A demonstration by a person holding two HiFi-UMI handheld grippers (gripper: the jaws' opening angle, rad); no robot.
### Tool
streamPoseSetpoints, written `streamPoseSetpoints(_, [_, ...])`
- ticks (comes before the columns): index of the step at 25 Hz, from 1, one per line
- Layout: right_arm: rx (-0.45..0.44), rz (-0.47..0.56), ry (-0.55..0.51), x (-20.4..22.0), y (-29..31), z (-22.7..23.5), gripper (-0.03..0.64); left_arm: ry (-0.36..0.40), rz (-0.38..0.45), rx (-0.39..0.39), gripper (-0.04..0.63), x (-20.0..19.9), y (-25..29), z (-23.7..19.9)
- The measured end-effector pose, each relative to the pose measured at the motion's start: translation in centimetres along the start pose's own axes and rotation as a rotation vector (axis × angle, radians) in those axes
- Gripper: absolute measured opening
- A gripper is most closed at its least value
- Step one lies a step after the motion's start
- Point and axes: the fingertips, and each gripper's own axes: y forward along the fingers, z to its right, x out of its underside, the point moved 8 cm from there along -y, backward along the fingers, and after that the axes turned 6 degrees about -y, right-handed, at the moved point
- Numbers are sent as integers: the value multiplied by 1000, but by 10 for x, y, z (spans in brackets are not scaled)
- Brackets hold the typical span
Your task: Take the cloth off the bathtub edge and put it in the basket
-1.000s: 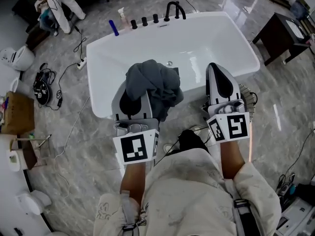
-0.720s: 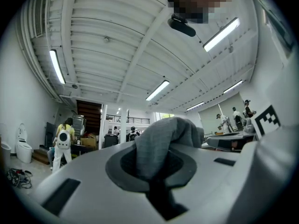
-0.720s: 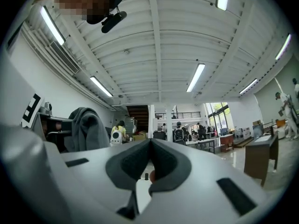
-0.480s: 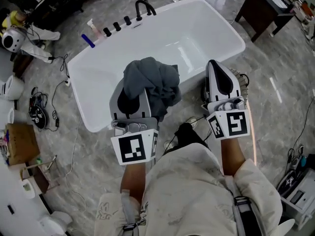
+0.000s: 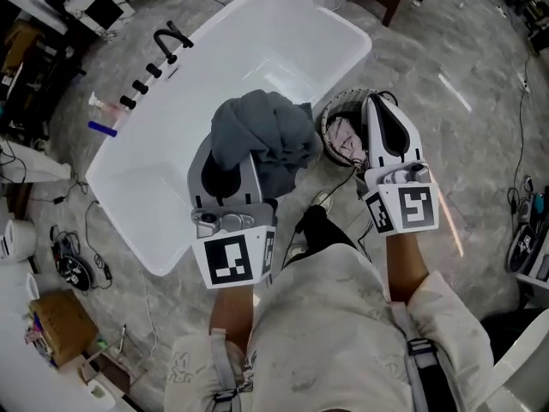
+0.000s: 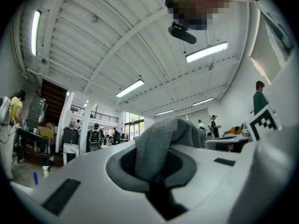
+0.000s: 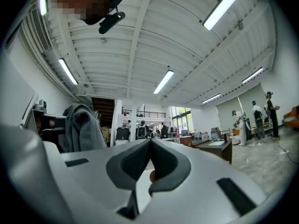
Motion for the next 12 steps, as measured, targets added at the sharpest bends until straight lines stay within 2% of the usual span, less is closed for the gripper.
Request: streamPoseSetpoints(12, [268,-46,-19,12,-13,95,-12,-49,-42,295,38,24,113,73])
